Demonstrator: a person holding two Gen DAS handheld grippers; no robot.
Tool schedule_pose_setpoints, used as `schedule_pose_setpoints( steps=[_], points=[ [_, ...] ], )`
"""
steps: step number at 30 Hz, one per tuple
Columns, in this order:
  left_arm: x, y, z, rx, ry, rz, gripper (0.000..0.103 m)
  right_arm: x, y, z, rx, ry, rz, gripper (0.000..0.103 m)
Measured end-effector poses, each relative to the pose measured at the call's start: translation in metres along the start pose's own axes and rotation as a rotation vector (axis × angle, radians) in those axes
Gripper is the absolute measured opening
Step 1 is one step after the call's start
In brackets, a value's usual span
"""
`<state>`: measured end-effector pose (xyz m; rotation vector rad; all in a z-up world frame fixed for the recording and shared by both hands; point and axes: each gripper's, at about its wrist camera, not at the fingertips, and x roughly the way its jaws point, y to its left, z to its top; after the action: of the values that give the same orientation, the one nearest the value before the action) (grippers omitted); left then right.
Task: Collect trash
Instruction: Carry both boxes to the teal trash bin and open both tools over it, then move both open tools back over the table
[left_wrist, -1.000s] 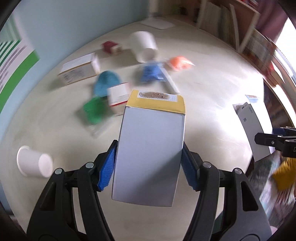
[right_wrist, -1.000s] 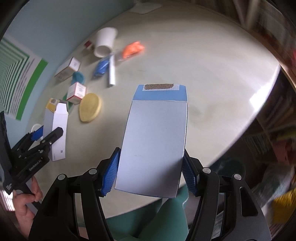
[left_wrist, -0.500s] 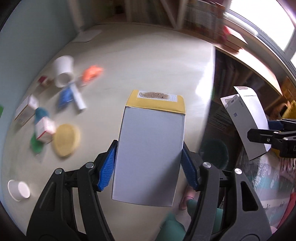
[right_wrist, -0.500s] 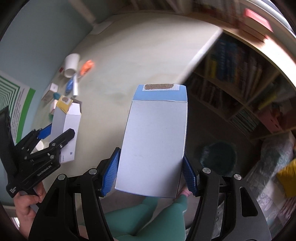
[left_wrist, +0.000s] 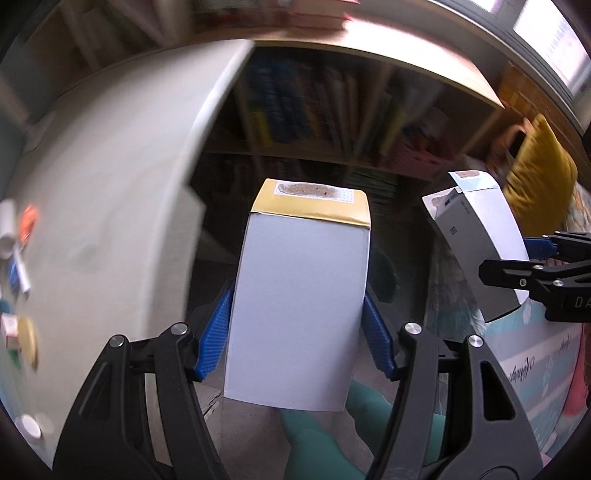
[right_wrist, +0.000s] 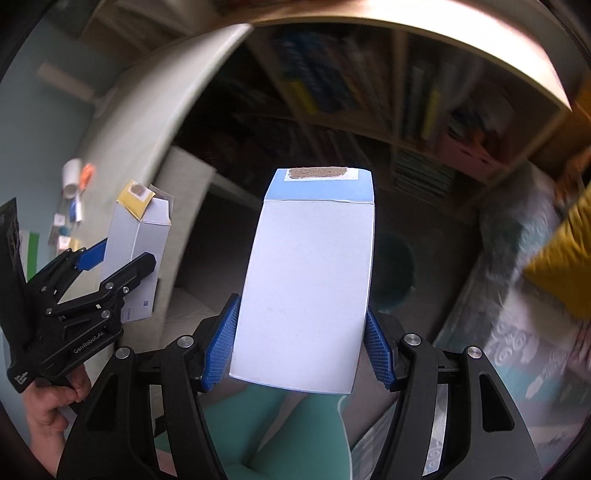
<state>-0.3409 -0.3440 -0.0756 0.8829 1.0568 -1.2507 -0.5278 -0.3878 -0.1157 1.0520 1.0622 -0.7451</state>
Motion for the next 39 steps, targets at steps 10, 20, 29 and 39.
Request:
schedule_pose_setpoints(
  steps=[10, 20, 29, 39],
  points=[
    [0.063, -0.081, 0.018, 0.154, 0.095, -0.074, 0.061, 0.040, -0.101, -0.025, 0.202, 0.060, 0.023, 0.063],
    [0.191, -0.112, 0.009, 0.178, 0.339, -0.131, 0.061, 0.149, -0.156, -0.033, 0.315, 0.215, 0.061, 0.063],
    [0.252, -0.119, 0.012, 0.131, 0.425, -0.136, 0.086, 0.196, -0.187, -0.019, 0.411, 0.238, 0.183, 0.077],
    [0.238, -0.112, 0.015, 0.126, 0.391, -0.097, 0.087, 0.173, -0.199, -0.018, 0.405, 0.207, 0.146, 0.079]
  ],
)
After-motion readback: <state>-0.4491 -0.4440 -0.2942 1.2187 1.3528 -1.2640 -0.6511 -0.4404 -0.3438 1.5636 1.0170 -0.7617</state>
